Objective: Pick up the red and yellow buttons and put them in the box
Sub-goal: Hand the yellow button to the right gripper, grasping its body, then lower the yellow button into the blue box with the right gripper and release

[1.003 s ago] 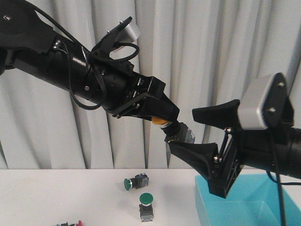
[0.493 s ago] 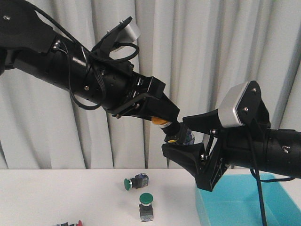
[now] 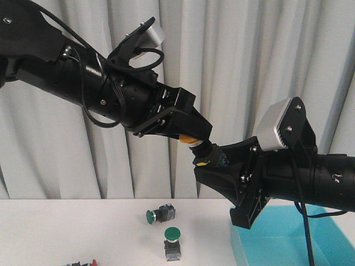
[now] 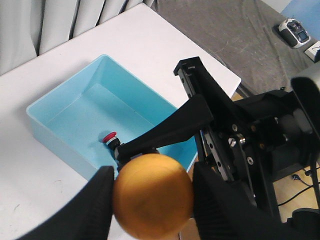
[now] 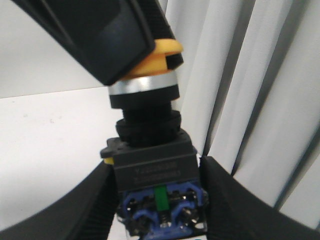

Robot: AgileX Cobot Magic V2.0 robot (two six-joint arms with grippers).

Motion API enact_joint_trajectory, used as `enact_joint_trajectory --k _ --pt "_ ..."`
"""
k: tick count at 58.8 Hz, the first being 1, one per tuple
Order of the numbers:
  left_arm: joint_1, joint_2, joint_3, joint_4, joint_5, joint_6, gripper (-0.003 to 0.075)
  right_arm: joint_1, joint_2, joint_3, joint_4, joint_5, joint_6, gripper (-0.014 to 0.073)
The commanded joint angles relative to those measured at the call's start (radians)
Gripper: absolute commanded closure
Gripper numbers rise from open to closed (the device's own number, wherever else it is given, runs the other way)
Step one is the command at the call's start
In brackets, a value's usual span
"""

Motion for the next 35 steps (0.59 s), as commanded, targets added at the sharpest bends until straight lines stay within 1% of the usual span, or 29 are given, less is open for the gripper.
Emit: enact_joint_trajectory --k 1,8,14,23,25,27,29,35 --pt "-0.005 -0.055 -0.031 -0.042 -0.005 -0.001 0.0722 -0.002 -0.026 -0.034 0.060 0.002 0.009 0.0608" --pt "-0.005 -0.055 -0.031 -0.020 -0.005 -0.001 0.0701 -0.002 -0.026 -0.034 0.060 0.022 0.009 0.0603" --pt "-0.005 -0.055 -0.031 -0.012 -0.005 -0.001 0.0652 -0.002 -0.026 -0.034 0.060 0.028 0.009 0.0603" --pt "-0.005 -0.055 -0.031 -0.012 -0.005 -0.001 0.0543 -0.002 -0.026 -0.034 0.060 0.029 0.009 0.0603" --pt "-0.005 -0.055 -0.031 -0.012 -0.005 -0.001 0.0511 -0.002 -0.026 -0.034 0.060 0.029 0.009 0.0603" --pt "-0.005 -0.055 -0.031 -0.012 -0.008 -0.001 0.0458 -0.002 -0.026 -0.034 0.060 0.029 0.010 0.0603" --pt "-0.005 -0.055 -0.031 -0.012 -0.011 -0.001 0.0427 -0.002 -0.026 -0.034 0.060 0.029 0.010 0.0603" --pt "-0.002 -0.055 -0.031 -0.013 -0.025 -0.001 0.0364 -0.002 -0.026 -0.034 0.061 0.029 0.010 0.0603"
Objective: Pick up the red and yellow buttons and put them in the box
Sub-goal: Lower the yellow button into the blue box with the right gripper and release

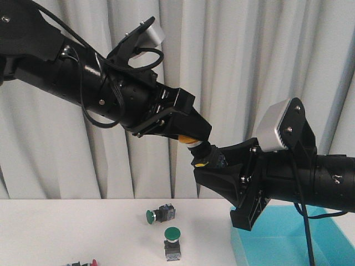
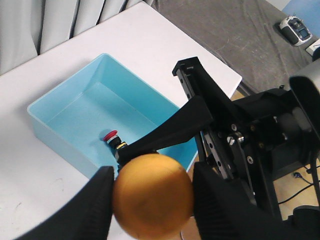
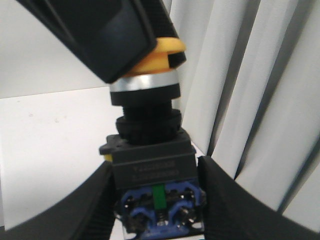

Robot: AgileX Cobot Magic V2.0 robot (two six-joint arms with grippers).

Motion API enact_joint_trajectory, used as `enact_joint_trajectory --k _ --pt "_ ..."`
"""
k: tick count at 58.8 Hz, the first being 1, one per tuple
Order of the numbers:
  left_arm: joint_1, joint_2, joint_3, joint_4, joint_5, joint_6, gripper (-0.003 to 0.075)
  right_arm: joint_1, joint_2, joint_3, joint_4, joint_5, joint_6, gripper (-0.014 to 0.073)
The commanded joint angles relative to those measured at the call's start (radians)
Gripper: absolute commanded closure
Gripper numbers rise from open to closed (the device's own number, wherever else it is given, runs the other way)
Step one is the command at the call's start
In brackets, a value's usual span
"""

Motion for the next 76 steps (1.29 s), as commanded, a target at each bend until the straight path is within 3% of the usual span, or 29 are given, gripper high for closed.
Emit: enact_joint_trajectory --k 1,13,28,37,44,50,59,76 --pt "-0.001 -0.051 -0.031 -0.023 -0.034 -0.002 0.0356 -0.002 -0.026 -0.034 0.066 0.011 0.003 0.0603" --pt "0.000 -0.051 -0.031 -0.024 -0.053 -0.002 0.0330 -0.004 -0.026 -0.034 0.043 -0.016 0.080 0.0603" --pt "0.001 -0.051 -0.031 -0.024 -0.079 -0.001 0.0330 -0.004 -0.026 -0.034 -0.135 -0.157 0.248 0.0603" --pt "0.002 -0.051 -0.031 -0.022 -0.100 0.000 0.0330 -0.004 -0.026 -0.028 -0.323 -0.260 0.423 0.0603" --pt "0.001 -0.051 -0.031 0.018 -0.087 0.000 0.0330 -0.008 -0.022 -0.028 -0.590 -0.318 0.626 0.0601" --pt "0.001 -0.051 -0.031 0.051 -0.063 0.000 0.0336 -0.049 -0.003 -0.028 -0.815 -0.301 0.843 0.0601" --pt "0.001 -0.051 -0.031 0.076 -0.040 0.000 0.0365 -0.163 0.079 -0.028 -1.025 -0.230 1.130 0.0601" --pt "0.001 -0.051 -0.031 0.078 -0.020 0.000 0.0447 -0.303 0.304 -0.028 -1.087 -0.055 1.300 0.0597"
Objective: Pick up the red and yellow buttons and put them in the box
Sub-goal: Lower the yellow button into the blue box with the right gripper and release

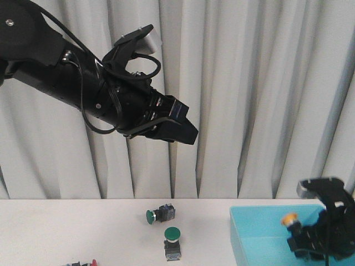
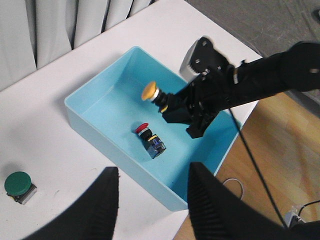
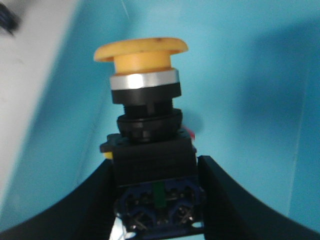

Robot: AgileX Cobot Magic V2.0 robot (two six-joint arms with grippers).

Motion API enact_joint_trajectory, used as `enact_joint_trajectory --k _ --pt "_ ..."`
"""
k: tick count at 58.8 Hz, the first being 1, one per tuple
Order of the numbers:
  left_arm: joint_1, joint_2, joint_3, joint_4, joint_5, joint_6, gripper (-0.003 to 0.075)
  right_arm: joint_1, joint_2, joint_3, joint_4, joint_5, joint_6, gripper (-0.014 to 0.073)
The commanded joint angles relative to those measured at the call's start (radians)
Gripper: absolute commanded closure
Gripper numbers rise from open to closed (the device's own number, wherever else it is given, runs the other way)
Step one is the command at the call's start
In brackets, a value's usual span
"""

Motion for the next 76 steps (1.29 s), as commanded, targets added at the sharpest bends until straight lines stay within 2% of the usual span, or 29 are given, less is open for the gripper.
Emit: enact_joint_trajectory --k 1,7,14,32,40,53,62,68,76 --pt "0.001 -0.051 -0.030 -0.031 -0.022 0.000 0.0451 -0.031 0.036 -0.029 0.006 0.009 0.052 0.0596" --pt "0.001 -0.051 -0.030 -0.031 -0.015 0.000 0.0475 -0.040 0.089 -0.029 0.002 0.028 0.073 0.0580" --pt "0.001 -0.051 -0.030 -0.029 -0.014 0.000 0.0491 -0.040 0.145 -0.029 0.002 0.051 0.076 0.0524" --pt "0.001 -0.051 -0.030 -0.026 -0.014 0.000 0.0490 -0.040 0.173 -0.029 -0.005 0.057 0.081 0.0186" --pt "0.001 -0.051 -0.030 -0.026 -0.014 0.000 0.0490 -0.040 0.173 -0.029 -0.004 0.052 0.085 0.0102" --pt "0.001 -0.051 -0.030 -0.026 -0.014 0.000 0.0490 -0.040 0.164 -0.043 0.002 0.060 0.101 0.0093" --pt "0.001 -0.051 -0.030 -0.027 -0.014 0.000 0.0490 -0.040 0.109 -0.099 0.066 0.119 0.122 0.0109" --pt "0.001 -0.051 -0.030 -0.027 -0.014 0.000 0.0490 -0.040 0.047 -0.129 0.172 0.162 0.083 0.0139" --pt "0.001 -0.051 -0.030 -0.026 -0.014 0.000 0.0490 -0.037 -0.067 -0.129 0.363 0.194 -0.092 0.0238"
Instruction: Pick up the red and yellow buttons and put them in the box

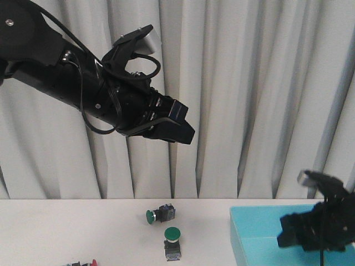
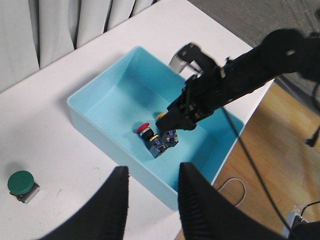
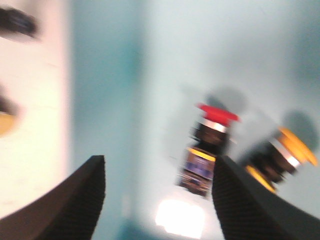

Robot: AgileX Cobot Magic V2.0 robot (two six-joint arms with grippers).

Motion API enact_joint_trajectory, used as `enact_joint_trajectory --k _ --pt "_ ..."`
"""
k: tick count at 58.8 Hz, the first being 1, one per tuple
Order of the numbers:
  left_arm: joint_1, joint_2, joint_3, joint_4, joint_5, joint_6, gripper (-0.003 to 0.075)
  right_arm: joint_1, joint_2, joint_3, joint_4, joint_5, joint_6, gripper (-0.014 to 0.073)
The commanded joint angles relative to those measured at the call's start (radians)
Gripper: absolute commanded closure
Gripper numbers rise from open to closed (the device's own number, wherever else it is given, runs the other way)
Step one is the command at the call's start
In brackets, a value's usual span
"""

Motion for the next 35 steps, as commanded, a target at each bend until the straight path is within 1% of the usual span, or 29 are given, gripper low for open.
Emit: enact_joint_trajectory --k 1,3,5,7,8,10,14,17,24,30,35 --pt "0.001 -0.051 -0.030 -0.034 -0.014 0.001 0.0490 -0.004 -0.125 -0.032 0.181 0.034 -0.148 0.0264" --pt "0.001 -0.051 -0.030 -0.031 -0.014 0.002 0.0497 -0.004 -0.158 -0.030 0.231 0.046 -0.191 0.0301" --pt "0.001 -0.051 -0.030 -0.023 -0.014 0.007 0.0508 -0.004 -0.194 -0.024 0.286 0.058 -0.256 0.0365" --pt "0.001 -0.051 -0.030 -0.013 -0.014 0.007 0.0521 -0.004 -0.223 -0.015 0.331 0.060 -0.298 0.0399" --pt "0.001 -0.051 -0.030 -0.005 -0.014 0.007 0.0532 -0.004 -0.246 -0.007 0.362 0.060 -0.328 0.0447" --pt "0.000 -0.051 -0.030 0.006 -0.014 0.007 0.0549 -0.004 -0.284 0.009 0.412 0.058 -0.378 0.0508" --pt "0.000 -0.051 -0.030 0.028 -0.014 0.006 0.0599 -0.004 -0.360 0.053 0.495 0.045 -0.458 0.0610" --pt "0.000 -0.051 -0.030 0.038 -0.014 0.005 0.0640 -0.004 -0.412 0.093 0.564 0.035 -0.522 0.0606" --pt "0.000 -0.051 -0.027 0.039 -0.014 0.006 0.0727 -0.004 -0.555 0.223 0.668 0.008 -0.648 0.0599" --pt "-0.002 -0.051 -0.027 0.037 -0.014 0.007 0.0728 -0.005 -0.683 0.343 0.731 -0.043 -0.748 0.0599" --pt "-0.013 -0.051 -0.026 0.036 -0.014 0.008 0.0728 -0.005 -0.772 0.415 0.744 -0.086 -0.792 0.0598"
